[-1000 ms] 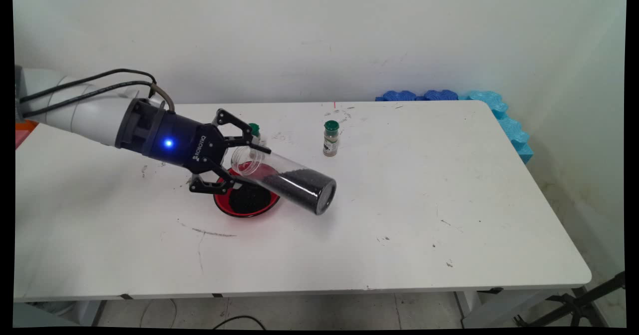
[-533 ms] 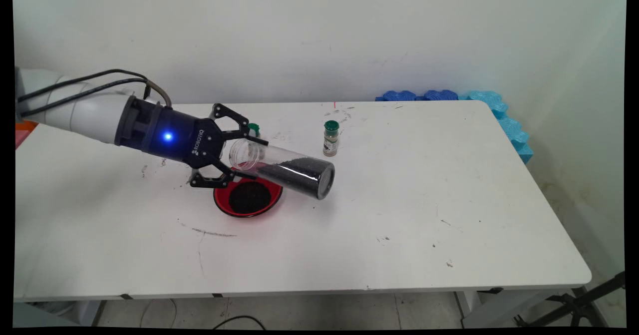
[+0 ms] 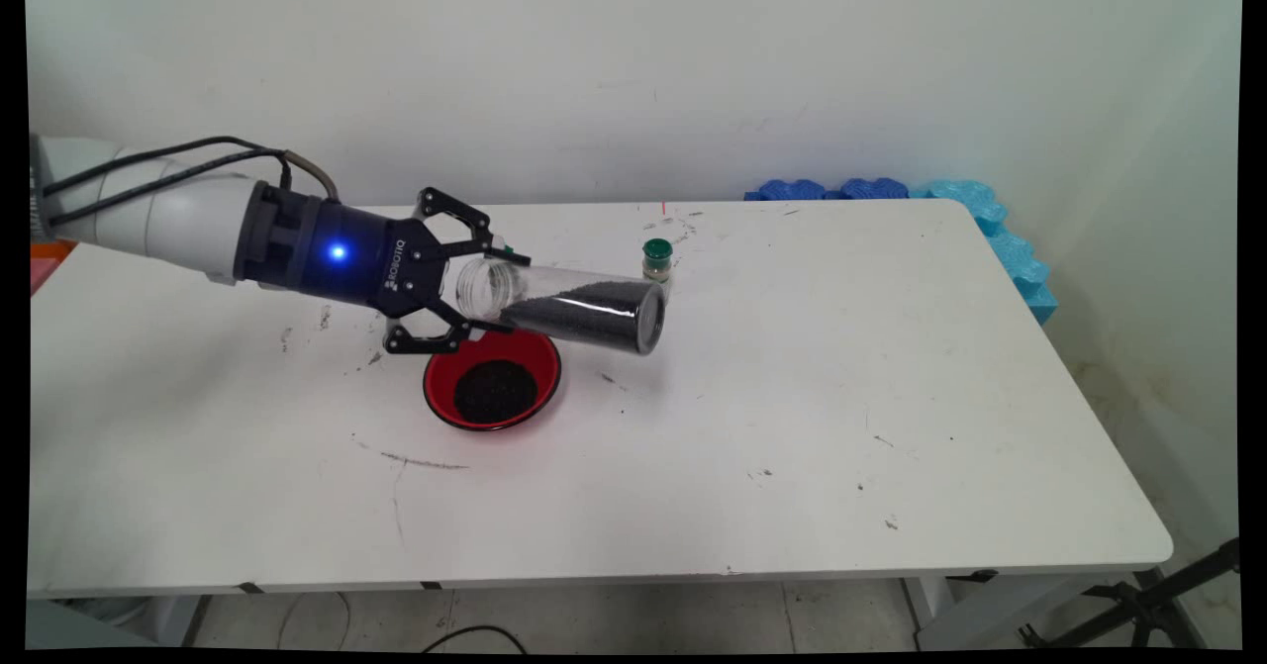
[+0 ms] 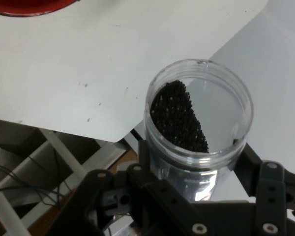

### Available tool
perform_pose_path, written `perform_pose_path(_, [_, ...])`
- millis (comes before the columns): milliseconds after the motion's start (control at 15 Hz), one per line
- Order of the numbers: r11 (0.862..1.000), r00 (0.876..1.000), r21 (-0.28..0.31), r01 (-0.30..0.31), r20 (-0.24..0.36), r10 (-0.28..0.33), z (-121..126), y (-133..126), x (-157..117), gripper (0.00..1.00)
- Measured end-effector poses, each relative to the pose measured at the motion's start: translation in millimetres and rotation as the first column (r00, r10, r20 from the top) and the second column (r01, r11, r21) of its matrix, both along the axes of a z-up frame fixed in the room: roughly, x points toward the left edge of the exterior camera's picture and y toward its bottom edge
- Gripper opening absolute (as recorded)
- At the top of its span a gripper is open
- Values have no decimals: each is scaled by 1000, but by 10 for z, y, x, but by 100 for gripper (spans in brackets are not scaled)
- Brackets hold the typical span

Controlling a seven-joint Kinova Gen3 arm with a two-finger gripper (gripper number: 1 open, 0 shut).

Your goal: Pour the black seasoning powder in the red bowl

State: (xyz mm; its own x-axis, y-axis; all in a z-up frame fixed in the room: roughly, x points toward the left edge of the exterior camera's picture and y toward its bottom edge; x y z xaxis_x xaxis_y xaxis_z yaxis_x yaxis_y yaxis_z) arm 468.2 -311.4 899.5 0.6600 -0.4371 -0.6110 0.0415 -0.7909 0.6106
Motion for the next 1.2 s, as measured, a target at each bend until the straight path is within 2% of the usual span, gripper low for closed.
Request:
perform_pose_path(467, [997,996,28,-67,-53,69,2,-33,-33,0])
perform_pose_path(1200, [986,981,74,-151,-109,159,4,-38,-33,0])
